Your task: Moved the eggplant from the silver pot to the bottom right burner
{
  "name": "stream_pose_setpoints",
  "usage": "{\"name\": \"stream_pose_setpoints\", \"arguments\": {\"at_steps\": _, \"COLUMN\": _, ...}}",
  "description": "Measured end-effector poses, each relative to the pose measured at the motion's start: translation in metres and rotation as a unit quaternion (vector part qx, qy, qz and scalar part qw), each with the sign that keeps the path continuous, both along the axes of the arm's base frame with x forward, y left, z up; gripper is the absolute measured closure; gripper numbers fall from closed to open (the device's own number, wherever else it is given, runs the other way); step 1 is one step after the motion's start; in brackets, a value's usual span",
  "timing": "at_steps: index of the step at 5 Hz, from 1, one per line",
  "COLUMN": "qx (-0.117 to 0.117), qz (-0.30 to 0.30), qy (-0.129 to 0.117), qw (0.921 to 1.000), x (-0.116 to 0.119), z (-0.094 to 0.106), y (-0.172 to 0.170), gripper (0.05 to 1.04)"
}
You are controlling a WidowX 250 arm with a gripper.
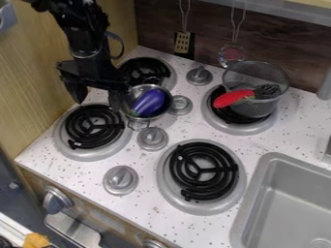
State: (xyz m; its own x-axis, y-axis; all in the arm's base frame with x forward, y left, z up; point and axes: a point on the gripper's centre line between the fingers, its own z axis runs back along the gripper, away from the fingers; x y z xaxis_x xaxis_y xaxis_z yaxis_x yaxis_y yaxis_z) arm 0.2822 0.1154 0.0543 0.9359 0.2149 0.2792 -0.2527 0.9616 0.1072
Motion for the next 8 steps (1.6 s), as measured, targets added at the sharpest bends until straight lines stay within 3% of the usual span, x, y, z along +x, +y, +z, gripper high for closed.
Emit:
{"name": "stream_pose_setpoints", "arguments": {"at_steps": 1, "qx": -0.006, "qz": 0.001, "qy": 0.012, "qw": 0.9999, "x": -0.002, "z": -0.008, "y": -0.002, "gripper": 0.083}}
{"name": "stream_pose_setpoints", "arguments": {"at_steps": 2, "qx": -0.010, "qz": -0.039, "qy": 0.006, "qw": 0.9992, "x": 0.015, "z": -0.015, "y": -0.019, "gripper": 0.083}}
{"name": "stream_pose_setpoints", "arguments": {"at_steps": 5, "qx": 0.021, "qz": -0.127, "qy": -0.060, "qw": 0.9898, "x": 0.057, "z": -0.017, "y": -0.052, "gripper": 0.083}}
{"name": "stream_pose_setpoints", "arguments": {"at_steps": 7, "qx": 0.028, "qz": -0.149, "qy": -0.061, "qw": 0.9866, "x": 0.087, "z": -0.024, "y": -0.032, "gripper": 0.083}}
{"name": "stream_pose_setpoints", "arguments": {"at_steps": 8, "qx": 0.004, "qz": -0.167, "qy": -0.053, "qw": 0.9846, "x": 0.094, "z": -0.042, "y": -0.027, "gripper": 0.083}}
